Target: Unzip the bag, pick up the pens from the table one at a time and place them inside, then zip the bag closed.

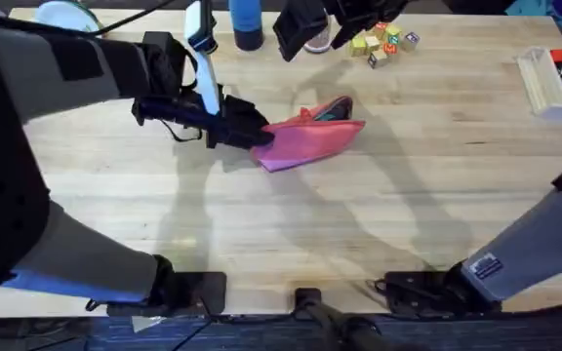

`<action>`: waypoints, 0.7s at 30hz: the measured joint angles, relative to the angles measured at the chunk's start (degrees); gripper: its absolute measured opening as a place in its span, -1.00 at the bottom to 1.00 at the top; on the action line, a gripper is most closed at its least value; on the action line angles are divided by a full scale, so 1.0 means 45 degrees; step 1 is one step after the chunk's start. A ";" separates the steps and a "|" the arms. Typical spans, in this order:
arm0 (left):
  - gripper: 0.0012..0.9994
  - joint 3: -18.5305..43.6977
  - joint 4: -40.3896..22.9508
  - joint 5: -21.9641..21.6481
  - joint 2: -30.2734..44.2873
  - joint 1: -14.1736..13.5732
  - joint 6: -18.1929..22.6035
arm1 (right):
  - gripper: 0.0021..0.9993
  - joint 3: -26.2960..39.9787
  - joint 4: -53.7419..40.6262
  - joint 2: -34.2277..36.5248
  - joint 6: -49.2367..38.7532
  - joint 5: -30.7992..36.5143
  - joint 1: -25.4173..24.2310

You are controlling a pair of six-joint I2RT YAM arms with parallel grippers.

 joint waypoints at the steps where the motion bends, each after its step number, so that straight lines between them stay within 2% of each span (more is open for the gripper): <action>1: -0.92 0.0000 0.0000 0.0000 0.0000 0.0000 0.0000 | 1.00 0.0000 -0.0032 0.0000 0.0000 0.0000 0.0000; 8: -0.92 0.0000 0.0000 0.0000 0.0000 0.0000 0.0000 | 1.00 0.0000 -0.0822 0.0000 0.0000 0.0000 0.0000; 21: -0.92 0.0000 0.0000 0.0000 0.0000 0.0000 0.0000 | 1.00 0.0000 -0.0991 0.0000 0.0000 0.0000 0.0113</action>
